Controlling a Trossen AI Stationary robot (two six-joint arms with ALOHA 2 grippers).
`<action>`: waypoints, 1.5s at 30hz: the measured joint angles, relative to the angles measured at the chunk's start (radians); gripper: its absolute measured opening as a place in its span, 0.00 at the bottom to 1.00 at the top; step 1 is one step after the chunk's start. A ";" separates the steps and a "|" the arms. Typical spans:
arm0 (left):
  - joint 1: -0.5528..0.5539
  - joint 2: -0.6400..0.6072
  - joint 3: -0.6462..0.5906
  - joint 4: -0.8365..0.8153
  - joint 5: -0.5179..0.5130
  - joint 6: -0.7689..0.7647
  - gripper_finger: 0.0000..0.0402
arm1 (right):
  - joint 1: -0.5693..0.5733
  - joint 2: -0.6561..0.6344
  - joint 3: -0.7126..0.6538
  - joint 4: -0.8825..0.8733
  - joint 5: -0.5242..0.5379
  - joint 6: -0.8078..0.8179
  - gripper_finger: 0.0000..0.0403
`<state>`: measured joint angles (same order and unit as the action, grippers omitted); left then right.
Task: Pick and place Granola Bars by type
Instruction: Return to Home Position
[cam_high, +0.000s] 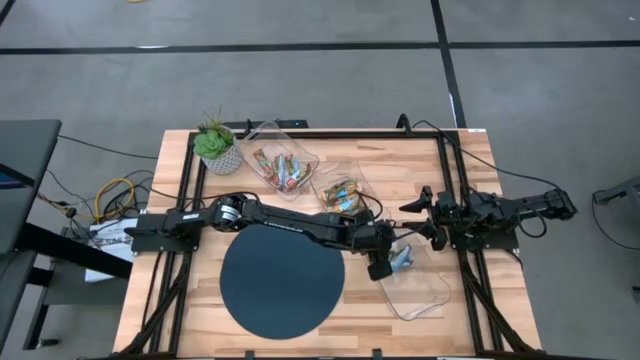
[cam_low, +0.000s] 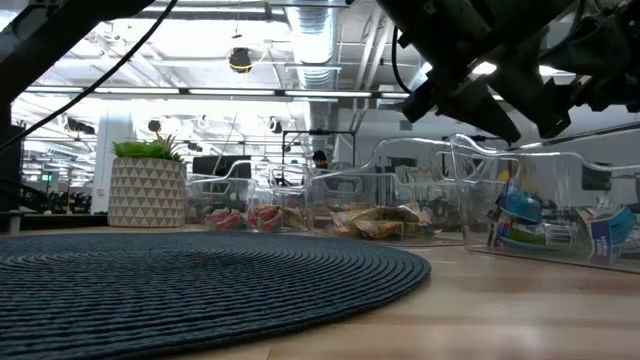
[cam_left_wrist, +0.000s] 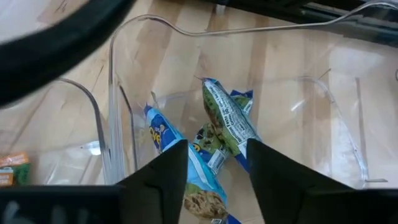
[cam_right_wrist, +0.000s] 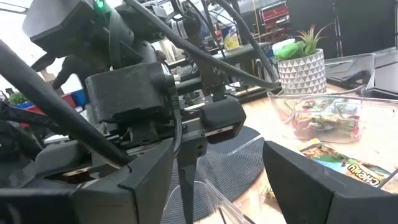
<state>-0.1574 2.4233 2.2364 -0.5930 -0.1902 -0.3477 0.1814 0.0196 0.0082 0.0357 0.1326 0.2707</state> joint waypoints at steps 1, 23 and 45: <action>0.000 0.000 0.000 -0.001 0.000 -0.001 0.40 | 0.000 0.000 0.000 0.000 0.000 0.000 0.60; -0.143 -0.367 -0.635 0.425 0.095 -0.105 0.44 | 0.000 0.000 0.000 0.000 -0.003 0.000 0.60; -0.159 -1.377 -1.812 0.649 0.088 -0.178 0.44 | 0.000 0.000 0.000 -0.001 -0.002 0.000 0.60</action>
<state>-0.3161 1.0463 0.4247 0.0563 -0.1025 -0.5253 0.1818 0.0193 0.0078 0.0349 0.1310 0.2710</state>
